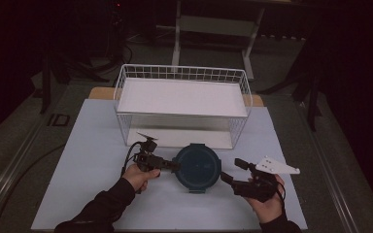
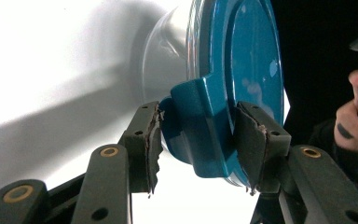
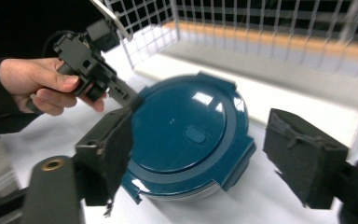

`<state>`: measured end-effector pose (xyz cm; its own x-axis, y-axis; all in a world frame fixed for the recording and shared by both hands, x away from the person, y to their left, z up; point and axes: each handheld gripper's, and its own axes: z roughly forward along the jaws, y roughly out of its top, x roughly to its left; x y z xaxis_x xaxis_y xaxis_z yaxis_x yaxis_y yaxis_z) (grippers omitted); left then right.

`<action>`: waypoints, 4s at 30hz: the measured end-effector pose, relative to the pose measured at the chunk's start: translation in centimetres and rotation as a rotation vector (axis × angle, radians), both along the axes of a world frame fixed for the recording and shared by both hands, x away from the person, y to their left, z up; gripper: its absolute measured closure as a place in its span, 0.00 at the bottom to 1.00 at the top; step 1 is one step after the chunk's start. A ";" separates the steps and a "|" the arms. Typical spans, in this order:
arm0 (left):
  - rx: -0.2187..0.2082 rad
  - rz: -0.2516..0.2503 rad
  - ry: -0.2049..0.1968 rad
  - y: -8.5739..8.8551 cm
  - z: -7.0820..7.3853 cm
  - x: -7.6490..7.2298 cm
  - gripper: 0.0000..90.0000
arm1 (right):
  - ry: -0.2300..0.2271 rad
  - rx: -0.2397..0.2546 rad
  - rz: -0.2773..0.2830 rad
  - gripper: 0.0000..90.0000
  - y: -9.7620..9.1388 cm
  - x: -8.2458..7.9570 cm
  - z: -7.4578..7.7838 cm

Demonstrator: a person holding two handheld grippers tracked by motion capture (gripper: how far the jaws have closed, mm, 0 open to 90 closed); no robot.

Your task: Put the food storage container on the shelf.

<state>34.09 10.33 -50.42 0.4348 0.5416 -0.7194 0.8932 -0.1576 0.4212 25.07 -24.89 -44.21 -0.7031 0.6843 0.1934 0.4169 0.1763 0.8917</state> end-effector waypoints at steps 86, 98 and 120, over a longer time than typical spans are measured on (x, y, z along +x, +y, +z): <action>0.044 0.075 -0.341 2.5 4.1 -0.6 0.63 | 0.396 0.198 0.112 0.63 1.9 9.6 -2.7; 0.056 0.119 -0.345 3.6 2.4 1.3 0.63 | 0.381 0.213 0.128 0.63 3.3 12.4 -5.1; 0.044 0.168 -0.372 3.9 0.6 4.1 0.62 | 0.382 0.221 0.062 0.62 3.9 14.7 -6.2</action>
